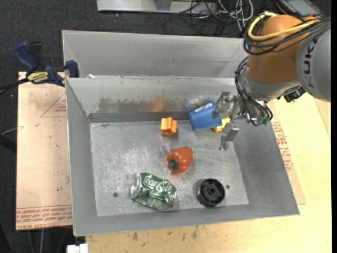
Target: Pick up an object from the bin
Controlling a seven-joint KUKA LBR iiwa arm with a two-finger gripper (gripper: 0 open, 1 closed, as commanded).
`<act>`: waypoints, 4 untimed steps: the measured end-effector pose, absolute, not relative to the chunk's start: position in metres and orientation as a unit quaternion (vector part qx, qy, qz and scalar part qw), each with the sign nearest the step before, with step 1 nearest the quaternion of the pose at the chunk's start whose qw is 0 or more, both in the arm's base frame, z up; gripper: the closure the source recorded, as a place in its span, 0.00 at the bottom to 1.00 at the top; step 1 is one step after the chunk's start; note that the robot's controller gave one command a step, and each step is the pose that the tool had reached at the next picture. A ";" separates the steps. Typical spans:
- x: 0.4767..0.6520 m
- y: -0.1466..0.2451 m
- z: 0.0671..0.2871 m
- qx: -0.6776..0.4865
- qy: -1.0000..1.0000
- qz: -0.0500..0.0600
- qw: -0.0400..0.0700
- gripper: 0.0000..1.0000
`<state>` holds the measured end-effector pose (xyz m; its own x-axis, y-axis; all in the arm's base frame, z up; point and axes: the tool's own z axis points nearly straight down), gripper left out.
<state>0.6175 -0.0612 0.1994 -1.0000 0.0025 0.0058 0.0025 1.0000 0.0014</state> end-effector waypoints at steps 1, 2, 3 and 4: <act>0.619 -0.061 0.204 0.000 -1.000 0.000 -0.001 0.00; 0.632 -0.101 0.135 -0.020 -1.000 -0.001 0.001 0.00; 0.633 -0.129 0.125 -0.008 -1.000 -0.002 0.014 0.00; 0.645 -0.153 0.130 -0.080 -0.997 0.002 0.001 0.00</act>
Offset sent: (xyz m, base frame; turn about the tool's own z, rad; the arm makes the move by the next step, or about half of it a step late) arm 0.0245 -0.0754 -0.1294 0.0716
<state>0.6445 -0.1526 0.1301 -0.9872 0.1592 0.0007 0.1592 0.9872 -0.0043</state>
